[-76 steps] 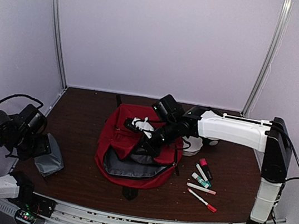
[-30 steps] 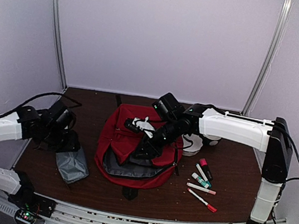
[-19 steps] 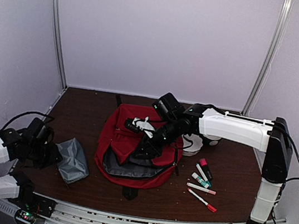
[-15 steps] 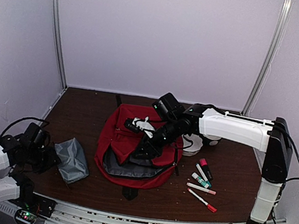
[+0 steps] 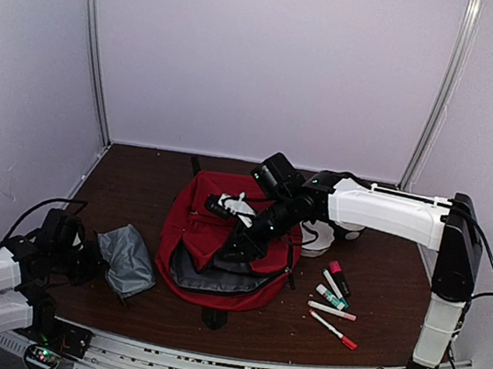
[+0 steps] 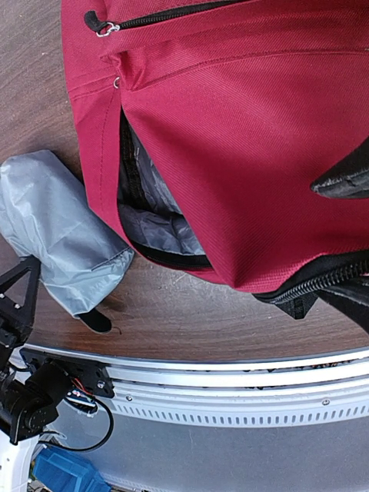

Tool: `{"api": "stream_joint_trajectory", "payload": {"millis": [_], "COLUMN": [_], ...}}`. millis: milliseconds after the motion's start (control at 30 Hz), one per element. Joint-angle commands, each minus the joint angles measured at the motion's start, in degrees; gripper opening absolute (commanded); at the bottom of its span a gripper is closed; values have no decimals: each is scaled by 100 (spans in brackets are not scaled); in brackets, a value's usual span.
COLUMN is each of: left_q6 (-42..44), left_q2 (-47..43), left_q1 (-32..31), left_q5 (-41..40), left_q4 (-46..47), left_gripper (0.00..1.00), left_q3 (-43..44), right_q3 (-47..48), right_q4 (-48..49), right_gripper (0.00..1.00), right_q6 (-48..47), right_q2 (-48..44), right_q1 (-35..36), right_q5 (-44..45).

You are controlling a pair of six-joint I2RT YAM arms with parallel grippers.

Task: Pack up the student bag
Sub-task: Adjust the pencil case at the corner of the board.

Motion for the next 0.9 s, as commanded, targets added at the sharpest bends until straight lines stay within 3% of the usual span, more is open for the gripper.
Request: {"api": "stream_joint_trajectory", "payload": {"millis": [0,167,367,467,700,733,800,867], "left_q6": [655,1706,2750,2849,2540,2491,2353,2268], "left_q2": [3,483,1524,2085,2658,2655,2612,2510], "left_q1": [23,-130,-1148,-1664,-2003,-2004,-2006,-2012], "left_q5": [-323,15,-464,-458,-997,-1040,-1152,-1224], "left_q4": [-336,-825,-2139,-2456,-2890,-2925,-3112,-3240], "left_gripper": [0,0,0,0,0,5,34,50], "left_q3": [765,1845,3171,3538,3875,3926,4054,4190], "right_q3": [74,65,130,126,126,126,126,121], "right_q4": [2,21,-23,-16,-25,-25,-21,-21], "right_gripper": [34,34,33,32,32,32,32,31], "right_q6": [51,55,39,55,66,64,56,54], "right_q2": [-140,-143,-171,-136,-117,-128,-127,-121], "right_q1": [-4,-4,-12,-10,-14,-20,-19,-21], "right_q5": [-82,-47,13,-36,-57,-48,-48,-49]}}
